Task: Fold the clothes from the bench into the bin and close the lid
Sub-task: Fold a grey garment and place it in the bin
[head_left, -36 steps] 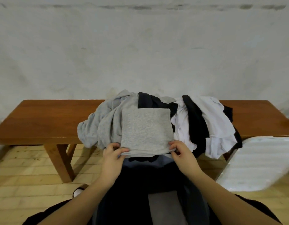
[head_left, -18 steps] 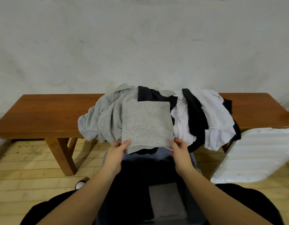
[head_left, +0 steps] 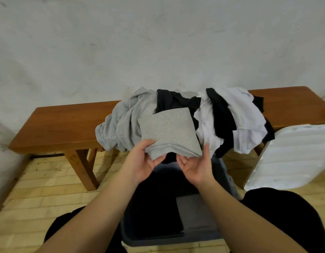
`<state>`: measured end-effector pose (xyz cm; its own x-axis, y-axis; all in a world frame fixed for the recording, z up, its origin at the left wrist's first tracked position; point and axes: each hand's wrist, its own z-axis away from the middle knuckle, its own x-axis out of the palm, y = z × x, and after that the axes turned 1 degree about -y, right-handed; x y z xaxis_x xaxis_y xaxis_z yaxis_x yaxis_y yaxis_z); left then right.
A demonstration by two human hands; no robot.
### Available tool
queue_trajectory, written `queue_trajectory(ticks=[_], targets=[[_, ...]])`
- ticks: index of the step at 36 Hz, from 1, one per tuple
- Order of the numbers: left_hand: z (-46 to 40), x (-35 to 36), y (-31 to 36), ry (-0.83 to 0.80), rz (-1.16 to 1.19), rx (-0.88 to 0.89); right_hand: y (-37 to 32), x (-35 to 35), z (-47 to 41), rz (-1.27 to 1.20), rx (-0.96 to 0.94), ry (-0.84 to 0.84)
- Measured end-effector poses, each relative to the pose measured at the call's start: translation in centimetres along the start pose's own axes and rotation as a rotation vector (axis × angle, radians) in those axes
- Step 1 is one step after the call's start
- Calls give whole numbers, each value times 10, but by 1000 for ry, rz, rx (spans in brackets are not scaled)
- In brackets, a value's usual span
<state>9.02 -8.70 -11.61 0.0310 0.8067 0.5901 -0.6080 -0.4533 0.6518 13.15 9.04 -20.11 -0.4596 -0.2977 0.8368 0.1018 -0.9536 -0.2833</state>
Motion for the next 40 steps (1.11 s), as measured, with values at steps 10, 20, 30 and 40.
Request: queue_trajectory(ticks=[10,20,30,40], targets=[[30,-21,-4,26,-92,-67,-53,-14,33,558,215,45],[26,-48,-41,99,-223,-250,-60,-41,34,946,495,164],[-31,-96,-93,334,-266,-525,-27,-101,-10,1130,574,510],[-87,-164,-143,518,-308,-675,21,-167,-57,1303,686,498]])
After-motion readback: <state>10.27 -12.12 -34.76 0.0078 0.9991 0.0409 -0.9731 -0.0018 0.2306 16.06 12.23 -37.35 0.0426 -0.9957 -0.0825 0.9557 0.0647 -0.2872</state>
